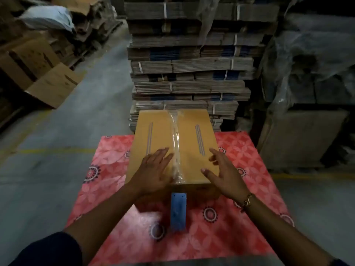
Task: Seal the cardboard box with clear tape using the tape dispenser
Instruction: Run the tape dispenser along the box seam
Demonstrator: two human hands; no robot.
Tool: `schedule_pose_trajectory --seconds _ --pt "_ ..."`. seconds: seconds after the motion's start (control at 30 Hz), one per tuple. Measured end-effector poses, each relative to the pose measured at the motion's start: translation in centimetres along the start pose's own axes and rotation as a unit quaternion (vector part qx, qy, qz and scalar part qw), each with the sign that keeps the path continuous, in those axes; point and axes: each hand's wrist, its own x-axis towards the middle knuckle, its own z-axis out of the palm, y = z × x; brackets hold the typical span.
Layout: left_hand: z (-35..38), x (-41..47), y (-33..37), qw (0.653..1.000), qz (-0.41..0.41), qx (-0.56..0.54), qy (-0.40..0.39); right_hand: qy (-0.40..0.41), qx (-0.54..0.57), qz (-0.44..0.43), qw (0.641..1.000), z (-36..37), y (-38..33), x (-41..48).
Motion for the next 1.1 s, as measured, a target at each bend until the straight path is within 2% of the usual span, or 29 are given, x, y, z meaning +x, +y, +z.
schedule_pose_trajectory --seconds 0.1,0.33,0.4,0.63,0.77,0.93,1.1 --pt "1.8 0.0 -1.8 0.989 0.075 0.102 -0.075 -0.013 0.038 0.065 0.997 2.6 -0.4 -1.9" --pt "4.8 1.8 -4.3 0.973 0.138 0.133 -0.126 -0.032 0.05 0.167 0.984 8.1 -0.3 -6.5" --pt "5.5 1.9 -4.5 0.973 0.153 0.126 -0.12 -0.038 0.049 0.195 0.979 9.3 -0.1 -7.5" --pt "6.9 2.4 -5.8 0.968 0.215 0.129 -0.025 -0.046 0.069 0.282 0.956 13.0 -0.9 -9.0" --pt "7.2 3.3 -5.5 0.963 0.229 0.136 -0.033 -0.039 0.082 0.314 0.945 15.1 -1.5 -8.8" --pt "8.0 3.3 -5.5 0.962 0.234 0.143 0.003 -0.029 0.132 0.347 0.928 19.6 0.2 -8.7" --pt "8.0 3.6 -5.5 0.959 0.242 0.149 -0.005 -0.03 0.152 0.384 0.91 19.8 -1.5 -7.6"
